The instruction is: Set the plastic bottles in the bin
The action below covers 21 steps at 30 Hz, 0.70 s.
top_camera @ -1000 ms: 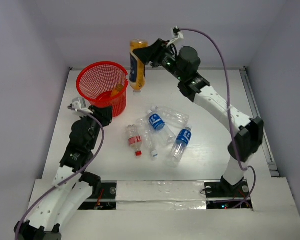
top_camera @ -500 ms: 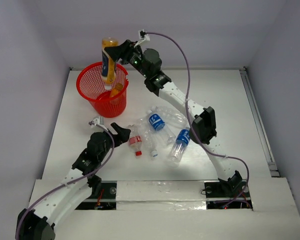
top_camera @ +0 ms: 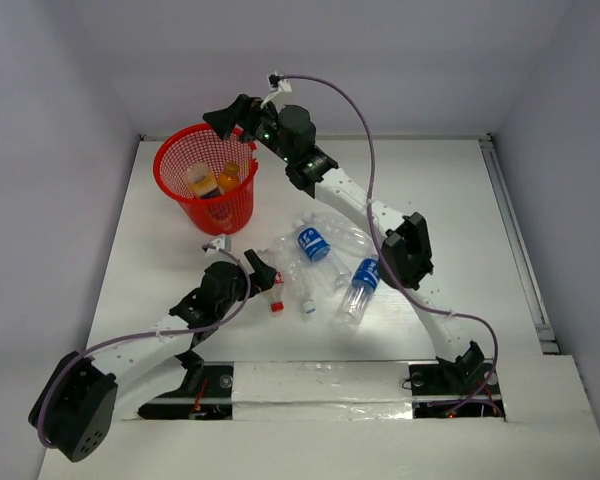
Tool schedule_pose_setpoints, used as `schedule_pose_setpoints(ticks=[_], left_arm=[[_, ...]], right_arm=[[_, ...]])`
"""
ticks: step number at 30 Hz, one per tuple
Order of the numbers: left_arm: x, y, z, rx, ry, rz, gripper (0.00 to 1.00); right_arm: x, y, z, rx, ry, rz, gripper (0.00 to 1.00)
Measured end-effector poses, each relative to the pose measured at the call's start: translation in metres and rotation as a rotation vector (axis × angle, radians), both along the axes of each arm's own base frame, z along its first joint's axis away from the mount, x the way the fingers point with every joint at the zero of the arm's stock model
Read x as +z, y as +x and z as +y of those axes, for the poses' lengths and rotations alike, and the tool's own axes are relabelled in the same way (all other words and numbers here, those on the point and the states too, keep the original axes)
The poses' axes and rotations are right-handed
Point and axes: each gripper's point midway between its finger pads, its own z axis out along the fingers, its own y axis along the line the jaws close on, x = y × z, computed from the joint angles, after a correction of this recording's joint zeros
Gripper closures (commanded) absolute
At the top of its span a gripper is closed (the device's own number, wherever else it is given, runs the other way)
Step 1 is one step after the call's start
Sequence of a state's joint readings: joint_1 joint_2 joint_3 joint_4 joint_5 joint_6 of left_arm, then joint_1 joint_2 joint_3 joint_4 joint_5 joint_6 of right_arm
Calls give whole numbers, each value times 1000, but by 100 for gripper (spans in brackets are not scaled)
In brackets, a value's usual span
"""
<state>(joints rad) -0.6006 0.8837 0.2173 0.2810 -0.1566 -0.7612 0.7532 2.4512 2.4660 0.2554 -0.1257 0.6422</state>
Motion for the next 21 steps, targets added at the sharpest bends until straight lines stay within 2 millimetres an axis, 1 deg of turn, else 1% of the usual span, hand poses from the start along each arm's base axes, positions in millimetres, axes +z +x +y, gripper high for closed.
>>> schedule_pose_setpoints(ticks=[1,3,4,6,7,8,9,10,11,13,15,16,18,19,21], left_arm=[[-3,1,1,6,8,4,10],[-9,4,2,21,26,14,11],[-12,6,4,29,39,22,13],[-17,9,5,39,57,31,14],[-17,11,5,45,61,29,17],[-17,14,4,50,64,27,18],[-17,16,4,53,70,26,20],[-17,19,3,57,73,24,24],[-16,20,3,60,78,22,25],[-17,23,4,67,86,19,28],[-17,25,5,75,92,18,32],[-17,26,5,79,95,17,39],[-15,29,5,89,94,10,44],[-13,31,5,91,97,5,49],[-11,33,7,102,103,-1,52]], right_arm=[[-2,-2,-1,0,-16,0,1],[-5,-7,-6,3,-50,4,4],[-6,-12,-9,4,-65,4,13],[-11,-24,-21,6,-111,16,28],[-10,-32,-28,7,-126,16,48],[-12,-40,-36,6,-149,14,55],[-12,-50,-45,6,-164,17,60],[-12,-60,-55,6,-178,20,67],[-13,-70,-65,3,-197,19,69],[-13,-89,-85,-4,-220,15,70],[-20,-106,-104,-13,-246,23,69],[-26,-114,-112,-14,-262,30,64],[-43,-125,-124,-18,-307,62,55],[-53,-128,-128,-18,-335,79,44],[-82,-133,-134,-13,-402,126,35]])
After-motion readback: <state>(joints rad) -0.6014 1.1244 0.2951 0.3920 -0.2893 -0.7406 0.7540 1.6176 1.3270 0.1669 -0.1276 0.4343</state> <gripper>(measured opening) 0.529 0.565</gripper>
